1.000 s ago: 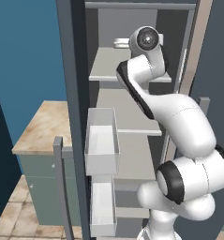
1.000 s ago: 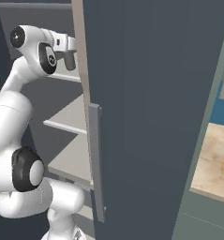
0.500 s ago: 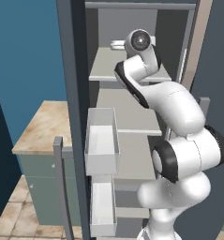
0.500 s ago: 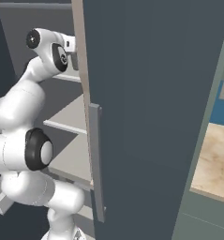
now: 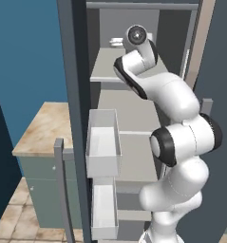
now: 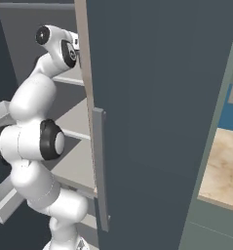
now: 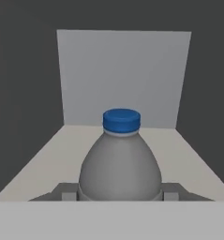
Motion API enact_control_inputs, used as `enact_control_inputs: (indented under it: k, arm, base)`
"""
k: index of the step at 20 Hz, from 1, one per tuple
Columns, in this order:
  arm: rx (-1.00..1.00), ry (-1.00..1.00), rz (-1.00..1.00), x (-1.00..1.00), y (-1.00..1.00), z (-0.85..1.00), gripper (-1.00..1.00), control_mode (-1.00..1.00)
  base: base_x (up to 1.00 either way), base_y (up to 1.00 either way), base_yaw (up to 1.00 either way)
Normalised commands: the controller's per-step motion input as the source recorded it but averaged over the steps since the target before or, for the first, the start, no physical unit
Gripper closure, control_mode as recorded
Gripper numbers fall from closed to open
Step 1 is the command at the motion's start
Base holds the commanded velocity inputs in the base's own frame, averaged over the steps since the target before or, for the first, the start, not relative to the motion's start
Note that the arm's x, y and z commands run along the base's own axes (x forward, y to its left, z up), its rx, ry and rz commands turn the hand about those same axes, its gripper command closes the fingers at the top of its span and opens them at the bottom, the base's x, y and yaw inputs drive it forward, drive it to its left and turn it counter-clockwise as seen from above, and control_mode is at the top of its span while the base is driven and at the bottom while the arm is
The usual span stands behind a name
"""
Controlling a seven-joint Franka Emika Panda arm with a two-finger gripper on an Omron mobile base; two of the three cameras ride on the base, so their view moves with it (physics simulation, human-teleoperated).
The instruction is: Take the bottled waters from the counter and place them in the freezer to freeze. Close the freezer door after placing the bottles.
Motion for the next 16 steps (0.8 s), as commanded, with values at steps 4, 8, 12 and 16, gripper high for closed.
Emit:
enact_control_inputs:
  k: [4, 8, 12, 16]
  arm:
    - [0.0, 0.04, 0.0, 0.48, -0.07, -0.2, 1.0, -1.0]
    - [0.0, 0.04, 0.0, 0.53, -0.11, -0.21, 1.0, -1.0]
    - [0.0, 0.02, 0.0, 0.46, -0.16, -0.23, 1.0, -1.0]
    - [0.0, 0.0, 0.0, 0.29, -0.15, -0.34, 1.0, -1.0]
  base:
    - [0.0, 0.0, 0.0]
    - [0.0, 0.0, 0.0]
    - [0.0, 0.0, 0.0]
    - [0.0, 0.0, 0.0]
